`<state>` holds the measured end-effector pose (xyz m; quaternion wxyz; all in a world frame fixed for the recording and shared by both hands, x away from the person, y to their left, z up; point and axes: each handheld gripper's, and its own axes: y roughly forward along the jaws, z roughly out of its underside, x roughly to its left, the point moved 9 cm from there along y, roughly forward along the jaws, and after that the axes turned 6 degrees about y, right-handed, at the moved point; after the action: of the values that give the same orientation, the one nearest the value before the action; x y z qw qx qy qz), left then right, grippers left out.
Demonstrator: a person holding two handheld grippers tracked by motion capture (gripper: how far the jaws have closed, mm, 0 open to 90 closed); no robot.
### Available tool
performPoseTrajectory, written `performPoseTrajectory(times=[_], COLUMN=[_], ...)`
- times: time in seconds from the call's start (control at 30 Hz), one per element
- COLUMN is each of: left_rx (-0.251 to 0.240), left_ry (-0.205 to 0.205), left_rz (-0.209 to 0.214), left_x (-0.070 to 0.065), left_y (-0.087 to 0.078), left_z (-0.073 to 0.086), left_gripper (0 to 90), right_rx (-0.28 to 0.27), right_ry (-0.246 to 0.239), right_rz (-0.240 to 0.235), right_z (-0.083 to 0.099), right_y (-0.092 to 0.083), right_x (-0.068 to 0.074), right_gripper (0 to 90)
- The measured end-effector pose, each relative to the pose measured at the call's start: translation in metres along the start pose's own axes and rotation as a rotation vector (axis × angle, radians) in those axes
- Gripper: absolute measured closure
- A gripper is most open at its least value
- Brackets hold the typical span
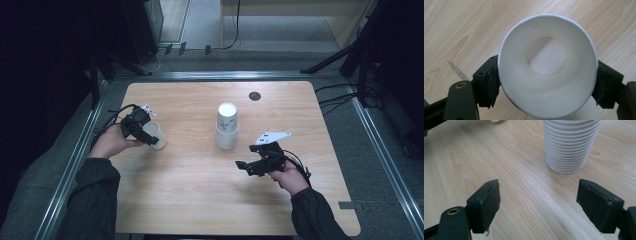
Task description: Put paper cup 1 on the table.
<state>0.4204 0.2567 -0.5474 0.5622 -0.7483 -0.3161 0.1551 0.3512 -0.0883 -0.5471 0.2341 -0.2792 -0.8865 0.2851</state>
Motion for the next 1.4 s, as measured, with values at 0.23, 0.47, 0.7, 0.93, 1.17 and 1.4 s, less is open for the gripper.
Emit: performPoseTrajectory(times=[0.23, 0.47, 0.7, 0.93, 1.17, 1.4], left_rx=[0.002, -0.013, -0.036, -0.04, -0.061, -0.098], left_ry=[-0.008, -0.011, -0.037, -0.041, -0.053, -0.076], left_rz=[-0.003, 0.011, 0.025, 0.052, 0.061, 0.074], left_x=[-0.001, -0.001, -0.001, -0.003, -0.002, -0.001], left_y=[0.004, 0.006, 0.008, 0.01, 0.008, -0.003], left_z=[-0.003, -0.006, -0.007, -0.006, -0.008, -0.008], left_gripper=[21.4, 20.1, 19.1, 17.1, 14.6, 13.4], right_rx=[-0.001, 0.004, 0.01, 0.007, 0.009, 0.004], right_ry=[0.002, 0.001, -0.001, -0.004, -0.011, -0.004], right_rz=[0.006, 0.004, 0.002, 0.009, 0.013, 0.023], right_z=[0.001, 0.002, 0.003, 0.002, 0.002, 0.001], right_y=[-0.002, -0.001, -0.001, -0.001, -0.001, -0.002], right_x=[-0.001, 0.0, 0.001, 0.0, -0.001, -0.002], right_gripper=[19.6, 19.6, 19.6, 19.6, 19.6, 19.4])
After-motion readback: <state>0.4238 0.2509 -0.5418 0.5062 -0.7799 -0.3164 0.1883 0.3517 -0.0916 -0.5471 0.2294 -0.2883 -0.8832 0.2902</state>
